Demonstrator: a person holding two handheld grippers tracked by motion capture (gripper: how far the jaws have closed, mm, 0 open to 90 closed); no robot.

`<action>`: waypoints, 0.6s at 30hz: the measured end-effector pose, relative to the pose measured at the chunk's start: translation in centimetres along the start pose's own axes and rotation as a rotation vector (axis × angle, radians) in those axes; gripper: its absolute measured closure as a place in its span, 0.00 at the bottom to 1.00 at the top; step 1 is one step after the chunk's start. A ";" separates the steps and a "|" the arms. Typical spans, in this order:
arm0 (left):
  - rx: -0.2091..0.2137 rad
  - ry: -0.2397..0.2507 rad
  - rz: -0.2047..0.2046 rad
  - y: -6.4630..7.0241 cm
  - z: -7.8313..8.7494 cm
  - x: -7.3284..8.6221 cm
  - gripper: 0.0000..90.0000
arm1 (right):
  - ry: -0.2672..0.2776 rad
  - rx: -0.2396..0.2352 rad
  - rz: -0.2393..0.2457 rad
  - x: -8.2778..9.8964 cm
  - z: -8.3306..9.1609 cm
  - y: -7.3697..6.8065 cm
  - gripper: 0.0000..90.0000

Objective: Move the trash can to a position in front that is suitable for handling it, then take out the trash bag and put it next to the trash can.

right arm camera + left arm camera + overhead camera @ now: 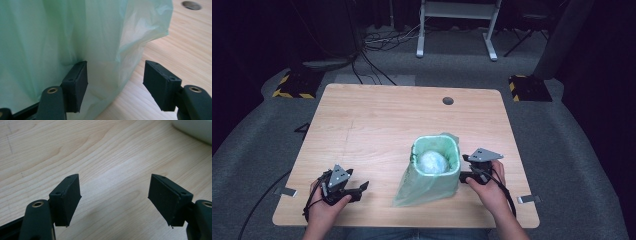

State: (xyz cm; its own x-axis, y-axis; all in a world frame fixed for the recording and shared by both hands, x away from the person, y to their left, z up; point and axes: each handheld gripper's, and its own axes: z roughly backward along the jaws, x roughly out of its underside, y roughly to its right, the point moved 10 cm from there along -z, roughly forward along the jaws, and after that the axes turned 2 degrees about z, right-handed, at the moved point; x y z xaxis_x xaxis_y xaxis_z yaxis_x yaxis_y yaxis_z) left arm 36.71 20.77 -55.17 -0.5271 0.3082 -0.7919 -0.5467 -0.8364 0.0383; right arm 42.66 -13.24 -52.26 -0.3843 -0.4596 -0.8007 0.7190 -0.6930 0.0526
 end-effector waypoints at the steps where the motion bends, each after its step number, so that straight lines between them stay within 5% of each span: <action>1: -0.001 0.010 0.002 0.0 0.1 -0.1 0.29 | -0.002 -0.005 0.005 -0.1 -0.2 -0.3 0.40; 9: 0.010 0.039 0.014 0.3 0.9 -0.7 0.28 | -0.013 -0.043 0.027 -0.4 -1.5 -2.9 0.38; 18: 0.052 0.025 -0.010 1.9 1.5 -1.1 0.27 | -0.020 -0.045 0.012 0.3 0.0 -2.8 0.32</action>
State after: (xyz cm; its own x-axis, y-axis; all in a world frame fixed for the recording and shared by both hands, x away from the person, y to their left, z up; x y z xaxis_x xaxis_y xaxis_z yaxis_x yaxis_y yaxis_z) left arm 35.29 19.54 -53.36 -0.5055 0.3046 -0.8073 -0.5850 -0.8087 0.0612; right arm 40.55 -11.39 -52.65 -0.3867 -0.4794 -0.7878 0.7487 -0.6620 0.0354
